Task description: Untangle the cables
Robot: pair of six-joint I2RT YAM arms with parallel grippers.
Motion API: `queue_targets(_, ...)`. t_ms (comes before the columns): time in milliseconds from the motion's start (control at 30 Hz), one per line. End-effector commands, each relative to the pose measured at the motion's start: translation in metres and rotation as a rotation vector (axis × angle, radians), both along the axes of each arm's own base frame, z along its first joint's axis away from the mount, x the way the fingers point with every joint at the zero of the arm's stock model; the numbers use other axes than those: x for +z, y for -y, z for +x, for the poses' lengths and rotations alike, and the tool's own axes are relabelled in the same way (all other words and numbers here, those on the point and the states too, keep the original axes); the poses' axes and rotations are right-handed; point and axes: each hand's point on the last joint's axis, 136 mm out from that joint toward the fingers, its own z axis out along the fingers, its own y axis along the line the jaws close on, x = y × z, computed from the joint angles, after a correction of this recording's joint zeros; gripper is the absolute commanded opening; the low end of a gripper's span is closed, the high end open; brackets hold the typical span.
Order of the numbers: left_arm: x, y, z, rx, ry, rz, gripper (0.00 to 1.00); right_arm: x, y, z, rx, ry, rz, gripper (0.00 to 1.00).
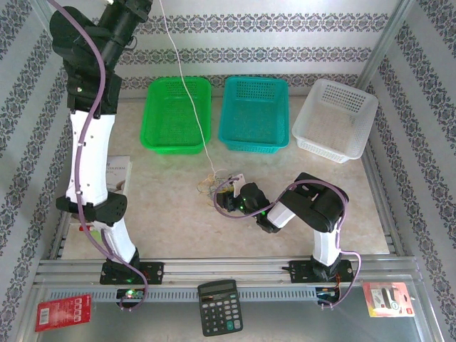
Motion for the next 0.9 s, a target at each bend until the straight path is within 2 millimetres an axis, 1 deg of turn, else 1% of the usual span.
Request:
queue_targets(0,0.046,-0.015,-0.041,-0.022,0.172,-0.097,0.00,-0.049,0.019,-0.023,-0.014,-0.144,-0.101,0.38)
queue_targets(167,0.058,-0.017,-0.055,-0.061,0.220,-0.141,0.00,-0.056,0.025,-0.027,-0.023,-0.160,-0.106,0.37)
queue_targets(267,0.066,-0.019,-0.067,-0.076,0.247,-0.158,0.00,-0.058,0.027,-0.030,-0.025,-0.167,-0.103,0.41)
queue_targets(333,0.066,-0.016,-0.070,-0.107,0.244,-0.160,0.00,-0.053,0.026,-0.030,-0.015,-0.161,-0.090,0.47)
queue_targets(400,0.063,-0.008,-0.070,-0.164,0.229,-0.158,0.00,-0.044,0.021,-0.030,0.003,-0.155,-0.072,0.49)
queue_targets(500,0.056,0.001,-0.066,-0.200,0.198,-0.136,0.00,-0.031,0.016,-0.026,0.011,-0.139,-0.060,0.48)
queue_targets(567,0.052,0.003,-0.062,-0.196,0.183,-0.118,0.00,-0.028,0.014,-0.024,0.013,-0.139,-0.066,0.42)
queue_targets(633,0.051,0.002,-0.060,-0.181,0.178,-0.112,0.00,-0.032,0.015,-0.025,0.015,-0.148,-0.077,0.38)
queue_targets(733,0.055,0.000,-0.064,-0.177,0.196,-0.123,0.00,-0.044,0.026,-0.029,-0.008,-0.171,-0.103,0.38)
queue_targets(767,0.057,-0.001,-0.066,-0.173,0.205,-0.126,0.00,-0.049,0.030,-0.030,-0.017,-0.180,-0.113,0.40)
queue_targets(800,0.059,-0.002,-0.068,-0.175,0.212,-0.131,0.00,-0.051,0.033,-0.032,-0.018,-0.185,-0.110,0.43)
queue_targets(867,0.058,0.000,-0.068,-0.187,0.209,-0.127,0.00,-0.047,0.035,-0.034,-0.013,-0.186,-0.090,0.50)
